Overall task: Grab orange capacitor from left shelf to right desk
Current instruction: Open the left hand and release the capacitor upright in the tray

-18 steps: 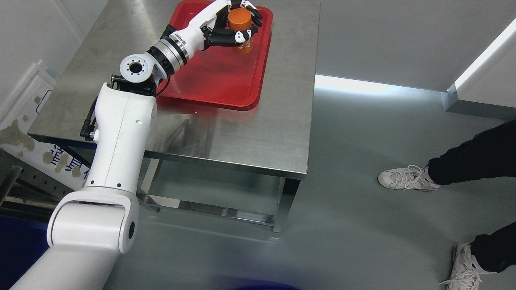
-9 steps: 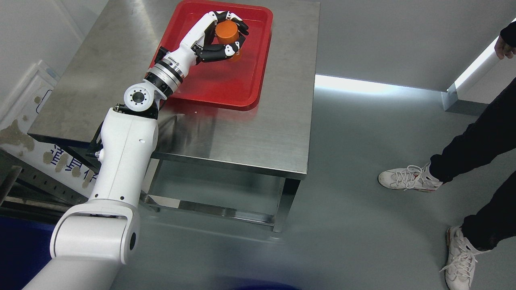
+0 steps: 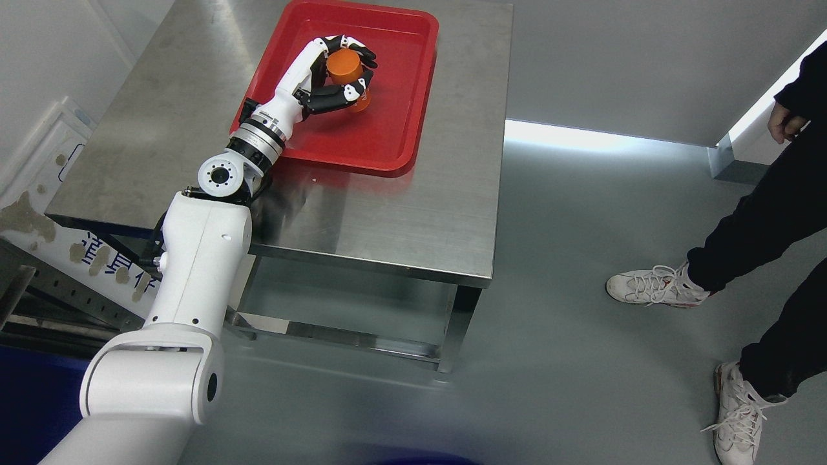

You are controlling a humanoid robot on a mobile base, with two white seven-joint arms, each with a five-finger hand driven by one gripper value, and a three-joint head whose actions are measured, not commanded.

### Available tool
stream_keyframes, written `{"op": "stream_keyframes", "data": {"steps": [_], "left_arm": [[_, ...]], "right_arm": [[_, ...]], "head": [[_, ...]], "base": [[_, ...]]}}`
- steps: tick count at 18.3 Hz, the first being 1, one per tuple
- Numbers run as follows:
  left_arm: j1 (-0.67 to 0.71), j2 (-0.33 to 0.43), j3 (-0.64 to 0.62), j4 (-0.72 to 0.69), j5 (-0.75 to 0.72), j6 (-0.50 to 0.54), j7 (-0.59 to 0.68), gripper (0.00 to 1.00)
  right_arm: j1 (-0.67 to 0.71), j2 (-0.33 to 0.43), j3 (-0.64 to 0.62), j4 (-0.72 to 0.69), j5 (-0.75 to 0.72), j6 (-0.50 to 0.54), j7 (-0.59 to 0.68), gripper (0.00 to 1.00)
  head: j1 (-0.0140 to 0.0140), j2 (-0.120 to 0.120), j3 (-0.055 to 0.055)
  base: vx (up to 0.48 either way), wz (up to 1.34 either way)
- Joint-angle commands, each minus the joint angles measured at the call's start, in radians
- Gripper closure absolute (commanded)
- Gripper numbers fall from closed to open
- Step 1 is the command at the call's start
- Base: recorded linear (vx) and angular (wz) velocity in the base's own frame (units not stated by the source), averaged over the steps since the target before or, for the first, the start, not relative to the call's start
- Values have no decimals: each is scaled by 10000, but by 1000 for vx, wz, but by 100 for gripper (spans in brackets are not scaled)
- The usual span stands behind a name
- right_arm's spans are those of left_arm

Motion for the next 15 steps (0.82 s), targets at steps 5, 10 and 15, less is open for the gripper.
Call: {"op": "stream_keyframes", "data": {"steps": [5, 10, 15], "left_arm": [[-66, 257, 176, 815, -3, 53, 81, 63], [-463, 211, 161, 738, 43, 53, 81, 33], [-1322, 171, 192, 678, 89, 68, 66, 21]], "right_arm": [[199, -175, -123, -175, 46, 11, 1, 0], [199, -175, -123, -175, 46, 26, 1, 0], [199, -175, -123, -175, 46, 11, 1, 0]], "head": [[0, 0, 0], [0, 0, 0], [0, 0, 0]], "base": [[0, 0], [0, 0], [0, 0]]}}
